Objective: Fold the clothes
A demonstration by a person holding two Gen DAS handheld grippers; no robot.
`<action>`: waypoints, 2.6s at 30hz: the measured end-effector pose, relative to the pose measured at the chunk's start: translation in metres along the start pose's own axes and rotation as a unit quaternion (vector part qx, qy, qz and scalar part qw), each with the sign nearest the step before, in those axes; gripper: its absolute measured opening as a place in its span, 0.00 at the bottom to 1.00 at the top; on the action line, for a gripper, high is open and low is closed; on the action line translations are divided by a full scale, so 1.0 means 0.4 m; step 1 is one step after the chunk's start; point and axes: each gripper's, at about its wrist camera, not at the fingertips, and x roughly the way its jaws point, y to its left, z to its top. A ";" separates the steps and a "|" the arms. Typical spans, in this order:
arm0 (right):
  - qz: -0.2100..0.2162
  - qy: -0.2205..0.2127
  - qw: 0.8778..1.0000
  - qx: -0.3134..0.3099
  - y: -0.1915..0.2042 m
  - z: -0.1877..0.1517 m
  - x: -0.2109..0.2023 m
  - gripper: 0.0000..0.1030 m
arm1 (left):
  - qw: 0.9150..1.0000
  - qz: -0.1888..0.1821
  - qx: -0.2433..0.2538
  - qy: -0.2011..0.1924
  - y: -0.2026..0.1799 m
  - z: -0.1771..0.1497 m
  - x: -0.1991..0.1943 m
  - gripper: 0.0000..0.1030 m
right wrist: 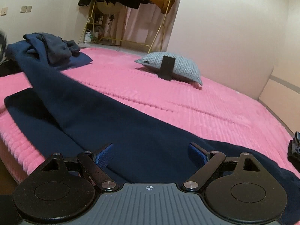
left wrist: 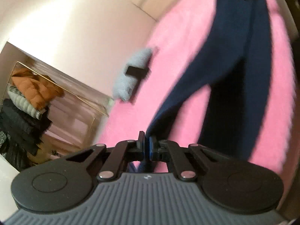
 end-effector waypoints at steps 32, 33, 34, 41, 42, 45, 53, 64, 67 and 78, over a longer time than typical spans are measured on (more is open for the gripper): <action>0.002 0.076 0.943 -0.323 0.115 -0.111 0.128 0.52 | 0.973 0.061 0.207 -0.079 -0.229 0.027 0.046 0.26; 0.004 0.075 0.942 -0.326 0.113 -0.114 0.131 0.50 | 0.971 0.062 0.215 -0.082 -0.234 0.023 0.050 0.26; 0.006 0.076 0.942 -0.328 0.110 -0.114 0.130 0.45 | 0.971 0.060 0.219 -0.080 -0.236 0.019 0.056 0.26; 0.001 0.085 0.940 -0.330 0.071 -0.126 0.128 0.00 | 0.988 0.040 0.140 -0.059 -0.148 0.039 0.079 0.04; -0.001 0.079 0.941 -0.329 0.066 -0.120 0.112 0.00 | 0.990 0.031 0.127 -0.061 -0.134 0.041 0.069 0.04; -0.011 0.060 0.943 -0.326 0.055 -0.107 0.040 0.00 | 0.993 0.009 0.099 -0.068 -0.103 0.047 0.040 0.04; -0.004 0.084 0.947 -0.310 0.060 -0.193 0.005 0.00 | 0.989 -0.022 0.139 -0.046 -0.234 -0.003 0.012 0.04; -0.081 0.080 0.980 -0.165 -0.023 -0.242 -0.090 0.71 | 0.995 -0.013 0.096 -0.008 -0.215 0.000 -0.023 0.13; -0.137 0.092 0.983 -0.075 -0.127 -0.267 -0.128 0.71 | 0.997 -0.020 0.074 -0.032 -0.216 0.051 -0.069 0.15; -0.213 0.092 0.932 0.278 -0.556 -0.327 -0.168 0.51 | 0.975 -0.083 0.094 -0.185 -0.312 0.439 -0.033 0.24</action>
